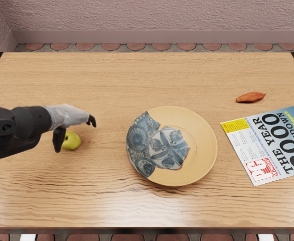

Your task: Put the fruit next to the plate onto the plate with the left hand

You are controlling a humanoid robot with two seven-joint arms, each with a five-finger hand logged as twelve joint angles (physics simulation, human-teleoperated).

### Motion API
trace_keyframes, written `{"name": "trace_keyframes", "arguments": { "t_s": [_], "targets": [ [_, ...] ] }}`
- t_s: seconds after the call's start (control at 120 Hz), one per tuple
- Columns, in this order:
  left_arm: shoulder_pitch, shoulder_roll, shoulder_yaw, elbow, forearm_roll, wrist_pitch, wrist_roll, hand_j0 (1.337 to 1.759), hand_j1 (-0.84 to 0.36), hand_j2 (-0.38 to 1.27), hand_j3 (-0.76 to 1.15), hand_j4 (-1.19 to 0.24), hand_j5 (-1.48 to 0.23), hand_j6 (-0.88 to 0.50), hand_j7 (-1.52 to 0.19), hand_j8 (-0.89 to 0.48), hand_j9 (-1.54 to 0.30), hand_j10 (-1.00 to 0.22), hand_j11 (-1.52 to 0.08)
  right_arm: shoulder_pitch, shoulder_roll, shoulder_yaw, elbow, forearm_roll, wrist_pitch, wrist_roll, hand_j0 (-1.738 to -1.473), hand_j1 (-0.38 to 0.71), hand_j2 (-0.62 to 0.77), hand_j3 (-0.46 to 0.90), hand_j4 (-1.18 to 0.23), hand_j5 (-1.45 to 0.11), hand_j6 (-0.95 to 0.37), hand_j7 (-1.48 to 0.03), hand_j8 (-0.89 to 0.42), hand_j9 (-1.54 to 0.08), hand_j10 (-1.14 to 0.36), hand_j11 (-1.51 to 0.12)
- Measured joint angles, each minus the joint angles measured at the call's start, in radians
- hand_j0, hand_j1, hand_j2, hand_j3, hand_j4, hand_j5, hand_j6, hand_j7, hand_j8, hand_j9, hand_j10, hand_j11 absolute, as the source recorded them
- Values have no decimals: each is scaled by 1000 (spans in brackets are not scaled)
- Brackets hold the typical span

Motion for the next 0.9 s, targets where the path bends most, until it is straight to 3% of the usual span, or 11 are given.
{"name": "trace_keyframes", "arguments": {
  "t_s": [0.292, 0.9],
  "targets": [
    [21, -3, 64, 0, 49, 121, 6, 1658, 11, 59, 0, -286, -368, -287, -368, -286, -368, -285, -368, 0, 0, 0, 0, 0, 0, 0, -1658, -312, -6, 0, -31, -40, -31, -40, -31, -40, -31, -40],
    [80, -21, 82, 0, 88, 272, 6, 1658, -71, 73, 0, -354, -457, -355, -457, -355, -457, -354, -457, 0, 0, 0, 0, 0, 0, 0, -1658, -312, -6, 0, -31, -40, -31, -40, -31, -40, -31, -40]
  ]
}}
